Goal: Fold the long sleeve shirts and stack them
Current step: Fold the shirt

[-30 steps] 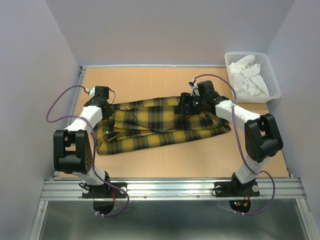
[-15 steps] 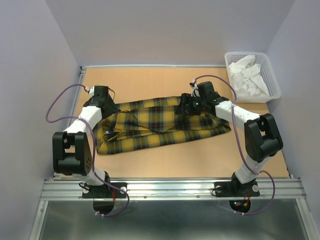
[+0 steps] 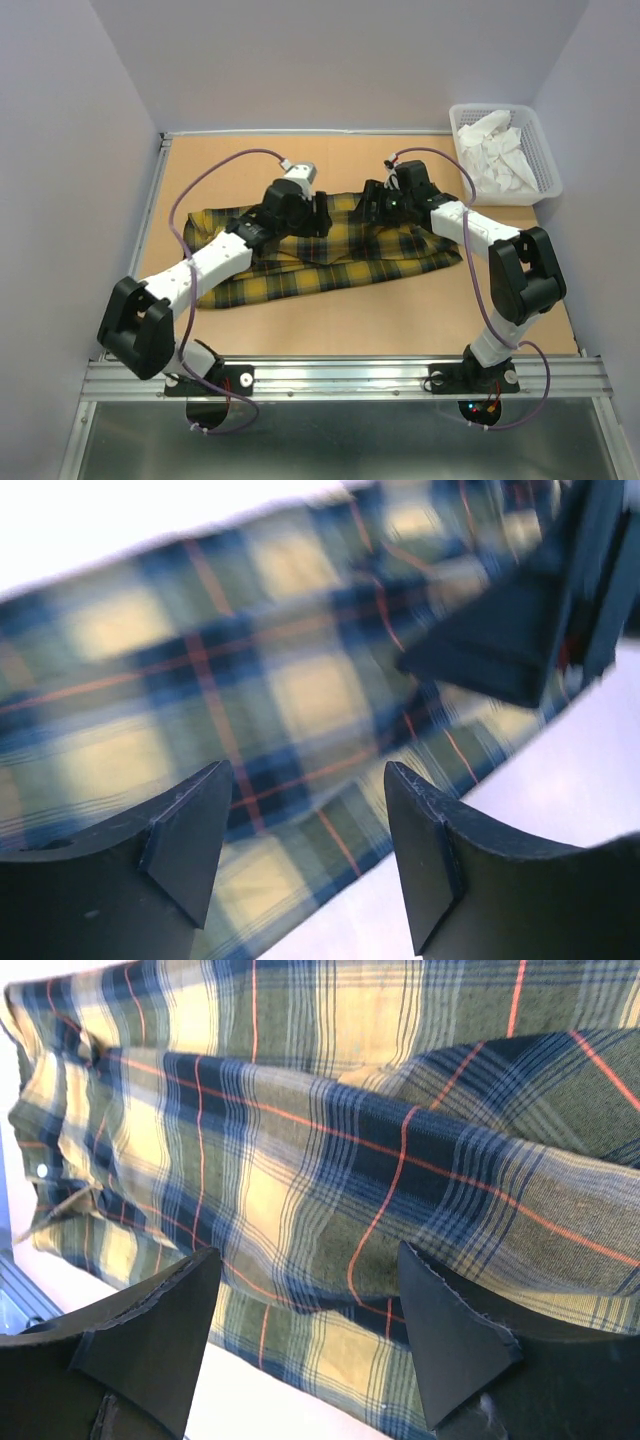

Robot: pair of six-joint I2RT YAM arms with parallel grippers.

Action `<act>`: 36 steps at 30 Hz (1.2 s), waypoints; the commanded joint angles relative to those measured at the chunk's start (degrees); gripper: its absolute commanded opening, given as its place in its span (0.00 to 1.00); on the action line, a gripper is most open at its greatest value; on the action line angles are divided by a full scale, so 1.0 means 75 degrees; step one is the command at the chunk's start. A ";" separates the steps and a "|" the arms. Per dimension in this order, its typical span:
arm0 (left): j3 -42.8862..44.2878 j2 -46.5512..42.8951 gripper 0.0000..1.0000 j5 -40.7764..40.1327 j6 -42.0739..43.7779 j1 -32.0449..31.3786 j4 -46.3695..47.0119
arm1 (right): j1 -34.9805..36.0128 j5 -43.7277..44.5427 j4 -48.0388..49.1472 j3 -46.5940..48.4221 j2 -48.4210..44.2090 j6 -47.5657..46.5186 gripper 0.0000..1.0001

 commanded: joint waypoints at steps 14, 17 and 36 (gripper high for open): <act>-0.0908 0.2617 0.62 0.0509 0.0088 -0.0814 0.0822 | -0.0625 0.0257 0.2443 -0.0648 0.0362 0.1098 0.73; -0.1050 0.2792 0.61 0.0415 -0.0030 -0.0814 0.0693 | -0.1200 -0.0199 0.3113 -0.1244 0.0702 0.1345 0.72; -0.1237 0.2664 0.60 0.0590 -0.0206 -0.0802 0.0166 | -0.2082 -0.1079 0.4439 -0.1974 -0.0268 0.1274 0.73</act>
